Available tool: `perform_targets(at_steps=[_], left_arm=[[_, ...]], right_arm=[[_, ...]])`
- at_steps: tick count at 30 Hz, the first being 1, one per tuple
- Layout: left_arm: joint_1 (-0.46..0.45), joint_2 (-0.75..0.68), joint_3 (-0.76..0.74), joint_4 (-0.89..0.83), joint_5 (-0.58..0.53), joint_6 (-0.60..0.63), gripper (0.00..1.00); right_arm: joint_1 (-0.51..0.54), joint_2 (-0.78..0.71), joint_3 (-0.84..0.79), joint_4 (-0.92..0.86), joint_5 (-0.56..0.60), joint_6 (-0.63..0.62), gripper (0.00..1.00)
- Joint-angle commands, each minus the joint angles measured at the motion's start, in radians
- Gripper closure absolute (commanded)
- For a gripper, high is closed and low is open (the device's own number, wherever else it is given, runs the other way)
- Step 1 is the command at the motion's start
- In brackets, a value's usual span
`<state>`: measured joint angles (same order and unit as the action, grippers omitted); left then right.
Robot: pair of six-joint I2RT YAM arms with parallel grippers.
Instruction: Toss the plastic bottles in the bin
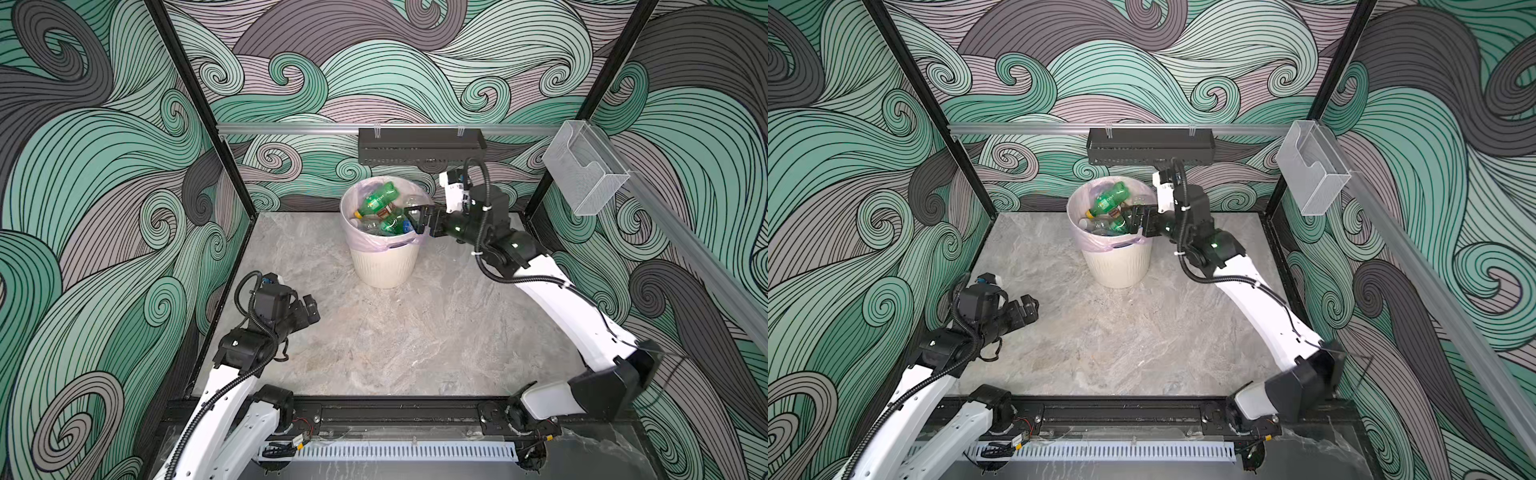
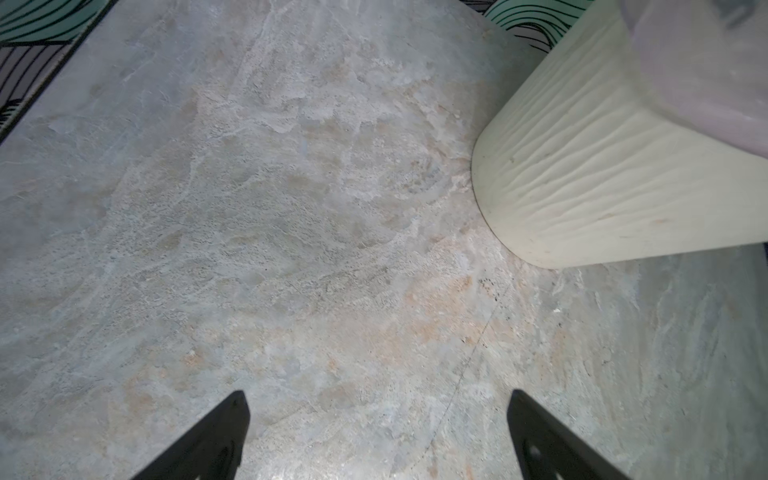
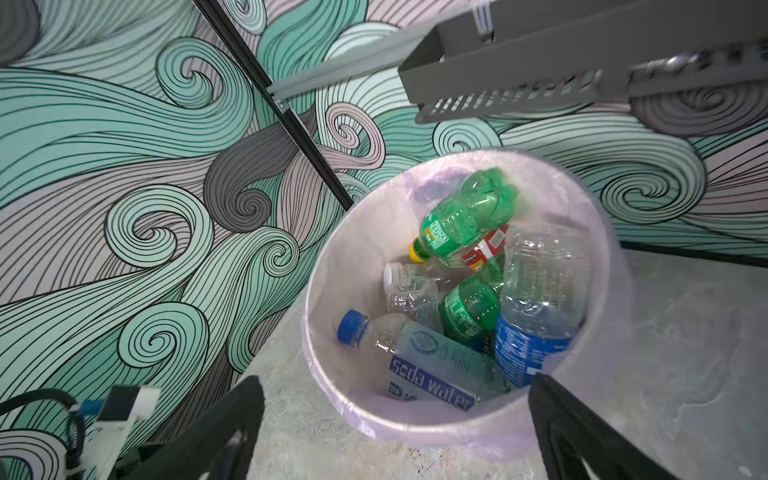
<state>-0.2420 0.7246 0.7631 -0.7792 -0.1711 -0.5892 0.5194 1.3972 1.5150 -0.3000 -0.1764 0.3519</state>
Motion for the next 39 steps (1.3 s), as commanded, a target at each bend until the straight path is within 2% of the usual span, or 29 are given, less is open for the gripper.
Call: perform_targets(at_steps=[1,5,11,14,20,27,35,37,39], left_arm=[[0.010,0.057,-0.006,0.109,-0.178,-0.019,0.01],[0.012,0.139,-0.062,0.270,-0.371,0.035,0.01],[0.036,0.275,-0.122,0.515,-0.482,0.199,0.01],[0.042,0.337,-0.146,0.657,-0.474,0.308,0.01],[0.085,0.460,-0.180,0.866,-0.446,0.381,0.01],[0.122,0.586,-0.295,1.202,-0.419,0.445,0.01],[0.147,0.624,-0.345,1.412,-0.286,0.552,0.01],[0.162,0.673,-0.393,1.554,-0.267,0.557,0.01],[0.182,0.762,-0.411,1.646,-0.252,0.540,0.01]], right_arm=[[-0.033,-0.087,-0.083,-0.034,0.080,-0.048,0.01],[-0.101,-0.213,-0.261,-0.041,0.163,-0.056,0.01],[-0.211,-0.364,-0.488,-0.046,0.295,-0.123,0.01],[-0.266,-0.402,-0.607,0.011,0.367,-0.158,0.01],[-0.393,-0.374,-0.807,0.213,0.458,-0.170,0.01],[-0.465,-0.270,-1.039,0.636,0.491,-0.251,0.01],[-0.492,-0.056,-1.139,0.995,0.440,-0.306,0.01],[-0.492,-0.045,-1.124,0.993,0.410,-0.319,0.01],[-0.495,0.002,-1.136,1.066,0.385,-0.325,0.01]])
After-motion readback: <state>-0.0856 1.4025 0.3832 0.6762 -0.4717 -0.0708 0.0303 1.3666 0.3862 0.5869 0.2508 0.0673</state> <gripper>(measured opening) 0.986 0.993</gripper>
